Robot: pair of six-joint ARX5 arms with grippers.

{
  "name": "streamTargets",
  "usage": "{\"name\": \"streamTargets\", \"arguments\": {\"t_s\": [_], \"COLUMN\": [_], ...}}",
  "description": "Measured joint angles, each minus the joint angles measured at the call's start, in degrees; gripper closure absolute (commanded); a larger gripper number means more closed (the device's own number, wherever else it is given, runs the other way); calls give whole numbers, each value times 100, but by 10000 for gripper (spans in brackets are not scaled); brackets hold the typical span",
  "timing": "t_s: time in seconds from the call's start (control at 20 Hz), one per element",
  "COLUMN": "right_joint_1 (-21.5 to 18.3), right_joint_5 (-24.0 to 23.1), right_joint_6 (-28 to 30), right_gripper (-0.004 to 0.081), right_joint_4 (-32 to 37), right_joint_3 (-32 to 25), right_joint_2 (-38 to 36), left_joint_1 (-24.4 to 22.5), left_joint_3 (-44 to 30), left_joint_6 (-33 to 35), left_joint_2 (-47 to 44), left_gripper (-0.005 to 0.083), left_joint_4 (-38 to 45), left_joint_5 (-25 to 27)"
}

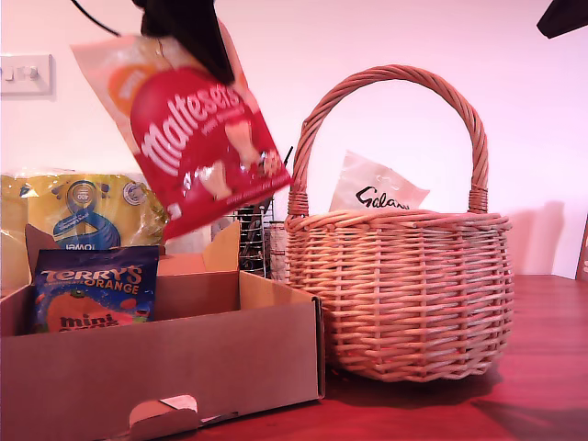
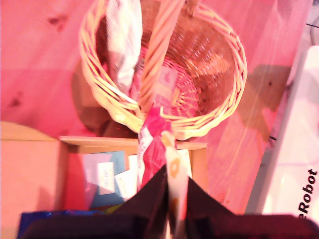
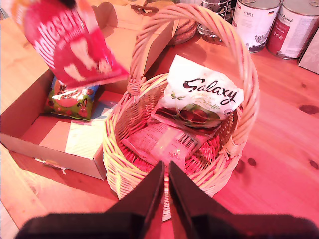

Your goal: Move the bags of Easter eggs from the cardboard box on the left into the woven basket on the right side.

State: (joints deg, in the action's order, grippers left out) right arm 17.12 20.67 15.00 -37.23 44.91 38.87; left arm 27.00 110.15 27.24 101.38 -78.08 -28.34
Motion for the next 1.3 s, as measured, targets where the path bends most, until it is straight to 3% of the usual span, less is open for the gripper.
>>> {"name": "streamTargets", "arguments": {"t_s": [0.5, 1.0, 1.3], "right_joint_1": [173, 173, 173], "right_joint_5": [0, 0, 146], "right_joint_6": [0, 0, 4], "right_gripper": [783, 783, 783], "right_joint_4": [-9, -94, -94], "right_joint_3": [0, 0, 0], "right_joint_2": [0, 0, 0], "left_joint_1": [192, 577, 636], "left_joint_3": [0, 0, 0], "left_joint_6": [28, -4, 444], "left_joint_2": [-229, -203, 46], "left_gripper": [795, 795, 795], "left_joint_4": [39, 1521, 957], "left_joint_5": [-323, -105, -52]}}
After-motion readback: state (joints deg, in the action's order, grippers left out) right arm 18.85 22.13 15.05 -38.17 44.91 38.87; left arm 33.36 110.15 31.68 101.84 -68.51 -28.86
